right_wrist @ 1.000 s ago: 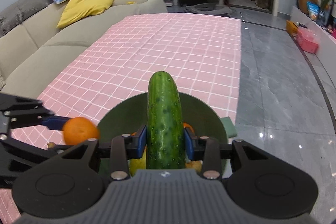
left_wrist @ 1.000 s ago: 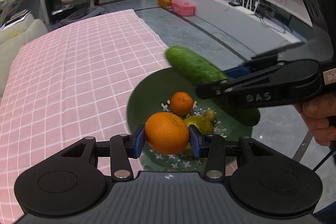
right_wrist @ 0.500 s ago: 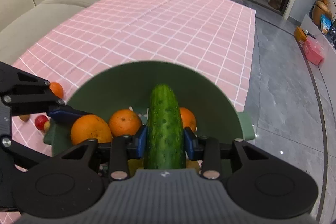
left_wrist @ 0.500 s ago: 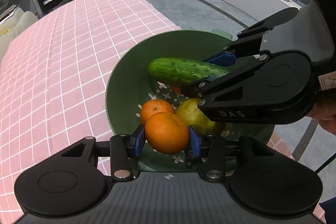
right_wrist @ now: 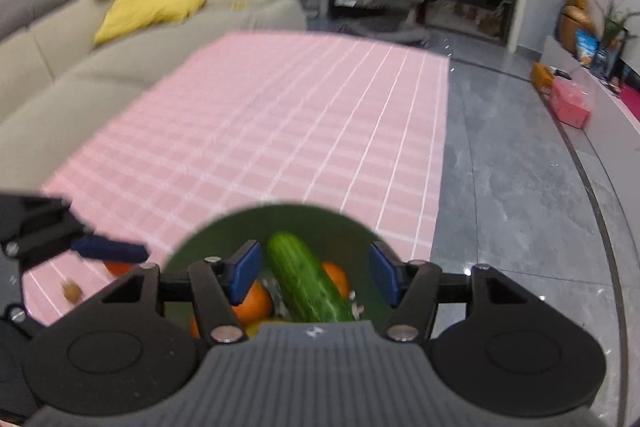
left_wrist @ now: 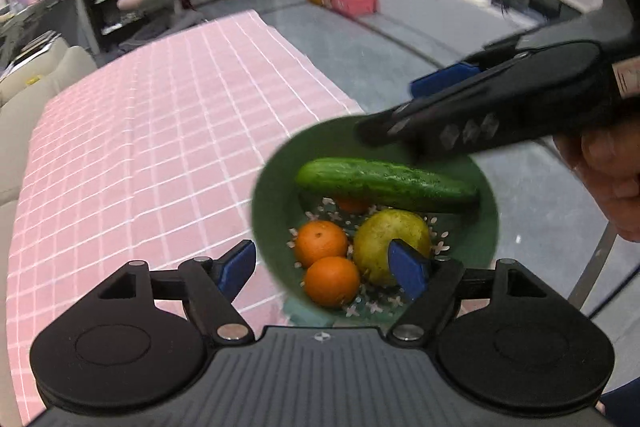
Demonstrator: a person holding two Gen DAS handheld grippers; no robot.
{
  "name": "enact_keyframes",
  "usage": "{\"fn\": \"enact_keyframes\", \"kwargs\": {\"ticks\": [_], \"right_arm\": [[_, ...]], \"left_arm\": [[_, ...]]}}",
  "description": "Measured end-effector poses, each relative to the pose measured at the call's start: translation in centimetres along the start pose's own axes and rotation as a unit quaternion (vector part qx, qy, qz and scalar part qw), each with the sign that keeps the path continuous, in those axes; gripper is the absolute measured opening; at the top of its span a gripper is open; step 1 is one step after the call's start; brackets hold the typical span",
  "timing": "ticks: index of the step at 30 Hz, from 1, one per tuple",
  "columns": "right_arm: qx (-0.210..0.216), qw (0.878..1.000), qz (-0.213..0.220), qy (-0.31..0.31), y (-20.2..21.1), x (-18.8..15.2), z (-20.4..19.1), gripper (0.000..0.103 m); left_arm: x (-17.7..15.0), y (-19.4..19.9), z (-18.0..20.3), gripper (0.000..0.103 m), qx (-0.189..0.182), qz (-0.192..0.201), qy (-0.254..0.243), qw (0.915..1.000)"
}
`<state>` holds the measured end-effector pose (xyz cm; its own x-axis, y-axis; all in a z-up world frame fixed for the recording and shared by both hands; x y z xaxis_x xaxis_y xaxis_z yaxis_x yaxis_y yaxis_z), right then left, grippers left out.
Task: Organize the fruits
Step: 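Carry the cucumber and orange over the green colander and release both, then move both tools back toward the remaining fruit on the cloth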
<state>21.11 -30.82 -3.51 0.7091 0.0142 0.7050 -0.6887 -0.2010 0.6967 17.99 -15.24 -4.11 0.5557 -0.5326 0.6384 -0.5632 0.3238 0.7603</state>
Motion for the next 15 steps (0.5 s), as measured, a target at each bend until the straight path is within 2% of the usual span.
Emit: {"fn": "enact_keyframes", "kwargs": {"ticks": [3,6,8,15], "right_arm": [[0.0,1.0,0.015,-0.026,1.9,0.1,-0.7,0.057],[0.003,0.999,0.018,-0.041,3.2,-0.6,-2.1,0.057],[0.003,0.999,0.016,-0.043,3.7,-1.5,-3.5,0.057],[0.008,0.998,0.017,-0.065,5.4,-5.1,-8.6,0.057]], "left_arm": [[-2.5,2.6,-2.0,0.088,-0.001,0.012,0.024,0.9997],[-5.0,4.4,-4.4,0.088,0.015,0.009,0.038,0.9991],[-6.7,5.3,-6.4,0.088,0.029,0.004,0.059,0.9978],[-11.8,7.3,-11.7,0.088,0.046,0.002,0.125,0.9911]]}}
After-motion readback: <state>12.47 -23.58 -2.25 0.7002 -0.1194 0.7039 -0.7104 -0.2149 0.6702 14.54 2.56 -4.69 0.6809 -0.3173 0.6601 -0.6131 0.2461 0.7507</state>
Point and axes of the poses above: each gripper's, at about its wrist camera, not at the fingertips, and y roughly against the way its jaws point, z to its right, x to its top, the point moved 1 cm from there along -y, roughly the way its jaws point, and after that the axes turned 6 degrees about x, right-handed, at the moved point
